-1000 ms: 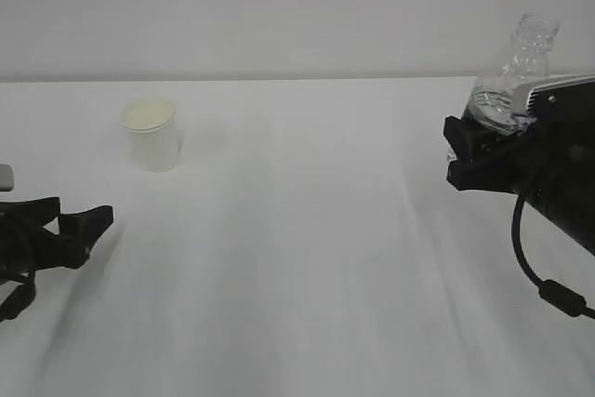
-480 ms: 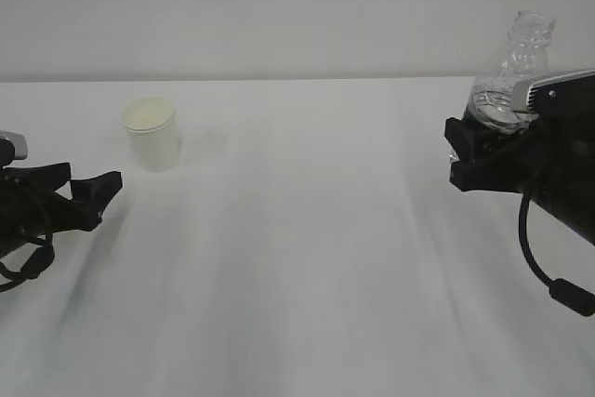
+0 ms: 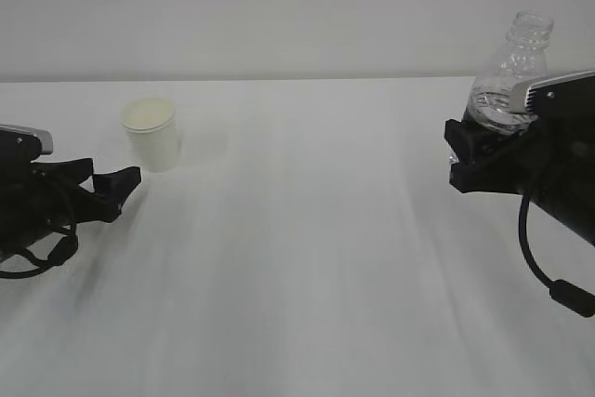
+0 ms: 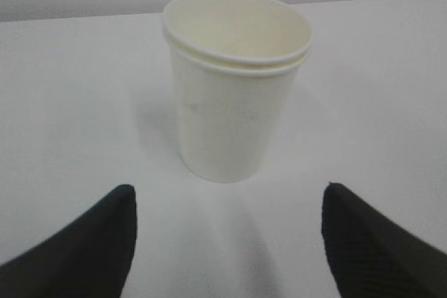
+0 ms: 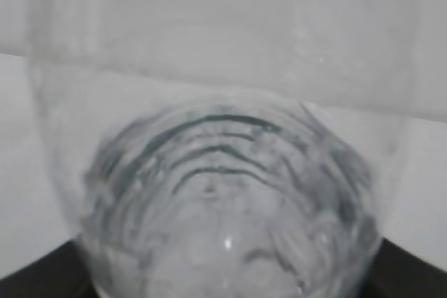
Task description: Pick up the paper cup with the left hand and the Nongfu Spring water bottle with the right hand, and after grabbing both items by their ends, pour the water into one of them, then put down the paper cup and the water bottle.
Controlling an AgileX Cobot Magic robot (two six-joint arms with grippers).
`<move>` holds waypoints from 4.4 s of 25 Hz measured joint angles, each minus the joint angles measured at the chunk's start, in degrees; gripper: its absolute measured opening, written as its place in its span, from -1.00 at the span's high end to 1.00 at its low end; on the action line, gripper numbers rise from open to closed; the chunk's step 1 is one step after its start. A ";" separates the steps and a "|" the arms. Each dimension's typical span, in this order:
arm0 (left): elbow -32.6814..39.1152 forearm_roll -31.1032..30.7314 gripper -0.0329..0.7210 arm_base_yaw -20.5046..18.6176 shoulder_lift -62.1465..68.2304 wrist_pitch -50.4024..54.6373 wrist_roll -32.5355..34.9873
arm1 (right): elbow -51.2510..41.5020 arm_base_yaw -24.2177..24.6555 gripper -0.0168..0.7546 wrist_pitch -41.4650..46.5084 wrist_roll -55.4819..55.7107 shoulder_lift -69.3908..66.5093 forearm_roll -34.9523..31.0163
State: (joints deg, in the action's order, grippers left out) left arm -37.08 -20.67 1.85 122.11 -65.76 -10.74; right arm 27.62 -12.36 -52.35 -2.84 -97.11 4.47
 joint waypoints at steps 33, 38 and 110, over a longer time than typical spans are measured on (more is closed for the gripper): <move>-12.60 -4.83 -0.65 0.03 6.80 0.78 -4.16 | 0.00 0.00 -0.20 0.00 -0.08 0.00 0.11; -16.50 -4.94 -0.65 1.90 8.01 3.82 -4.76 | 0.00 0.00 -0.20 0.00 -0.08 0.00 0.11; -26.47 -25.08 -0.43 2.54 9.35 9.81 -14.20 | -0.36 0.00 -0.20 2.13 -0.12 0.00 1.81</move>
State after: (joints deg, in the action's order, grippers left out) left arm -63.55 -45.75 4.39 131.46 -55.95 -24.94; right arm 27.27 -12.36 -50.22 -2.96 -97.11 6.28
